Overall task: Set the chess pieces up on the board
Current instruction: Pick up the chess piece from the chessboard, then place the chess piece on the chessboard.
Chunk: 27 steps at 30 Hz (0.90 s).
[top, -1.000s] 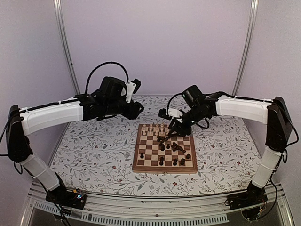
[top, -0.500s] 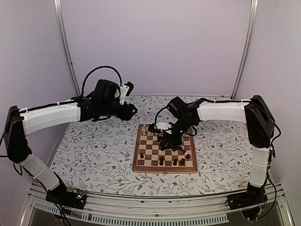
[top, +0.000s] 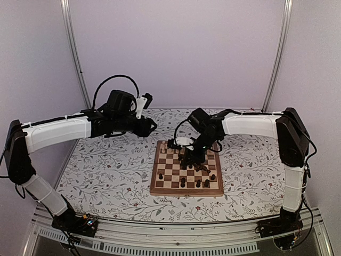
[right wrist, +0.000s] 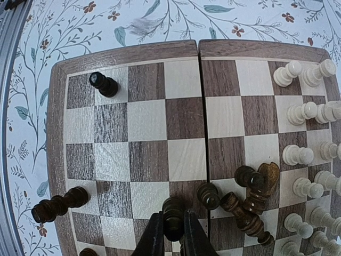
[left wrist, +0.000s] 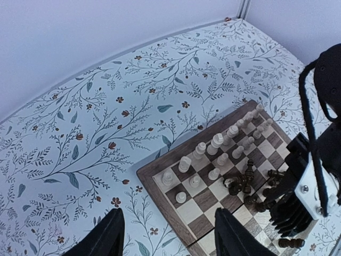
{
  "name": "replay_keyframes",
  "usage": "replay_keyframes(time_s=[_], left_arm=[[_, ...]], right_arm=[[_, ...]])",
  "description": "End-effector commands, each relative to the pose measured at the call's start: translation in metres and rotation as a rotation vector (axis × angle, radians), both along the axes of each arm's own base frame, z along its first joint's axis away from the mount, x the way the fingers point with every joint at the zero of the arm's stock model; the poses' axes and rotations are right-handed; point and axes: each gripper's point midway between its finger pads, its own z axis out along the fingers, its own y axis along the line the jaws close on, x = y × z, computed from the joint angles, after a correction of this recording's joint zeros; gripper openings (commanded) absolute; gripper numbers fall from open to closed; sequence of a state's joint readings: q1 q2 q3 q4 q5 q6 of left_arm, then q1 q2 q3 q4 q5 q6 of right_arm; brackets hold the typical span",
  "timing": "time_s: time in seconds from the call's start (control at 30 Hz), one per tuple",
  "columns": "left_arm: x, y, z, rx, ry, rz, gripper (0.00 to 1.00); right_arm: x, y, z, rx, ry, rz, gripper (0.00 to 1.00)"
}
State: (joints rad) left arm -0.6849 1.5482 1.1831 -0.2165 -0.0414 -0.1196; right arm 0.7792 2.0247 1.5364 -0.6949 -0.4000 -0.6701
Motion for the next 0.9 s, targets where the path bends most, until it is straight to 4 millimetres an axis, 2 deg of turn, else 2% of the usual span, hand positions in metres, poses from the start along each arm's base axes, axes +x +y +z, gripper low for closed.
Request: replay_keyframes(time_s=[0.0, 0.17, 0.3, 0.4, 0.57, 0.87], left_arm=[[0.002, -0.001, 0.019, -0.025, -0.033, -0.012, 0.59], [0.003, 0.001, 0.022, -0.023, -0.039, -0.009, 0.6], [0.003, 0.004, 0.026, -0.023, -0.051, 0.003, 0.6], [0.003, 0.006, 0.029, -0.024, -0.058, 0.008, 0.6], [0.003, 0.007, 0.032, -0.027, -0.063, 0.009, 0.6], [0.001, 0.007, 0.036, -0.034, -0.072, 0.005, 0.6]], right_arm=[[-0.01, 0.009, 0.023, 0.031, -0.001, 0.029, 0.11], [-0.032, 0.021, 0.046, 0.069, -0.013, 0.076, 0.11], [-0.053, 0.032, 0.049, 0.071, -0.011, 0.127, 0.11], [-0.066, 0.04, 0.046, 0.059, -0.013, 0.158, 0.11], [-0.08, 0.048, 0.029, 0.021, 0.007, 0.195, 0.11], [-0.081, 0.047, 0.01, -0.032, 0.0, 0.198, 0.12]])
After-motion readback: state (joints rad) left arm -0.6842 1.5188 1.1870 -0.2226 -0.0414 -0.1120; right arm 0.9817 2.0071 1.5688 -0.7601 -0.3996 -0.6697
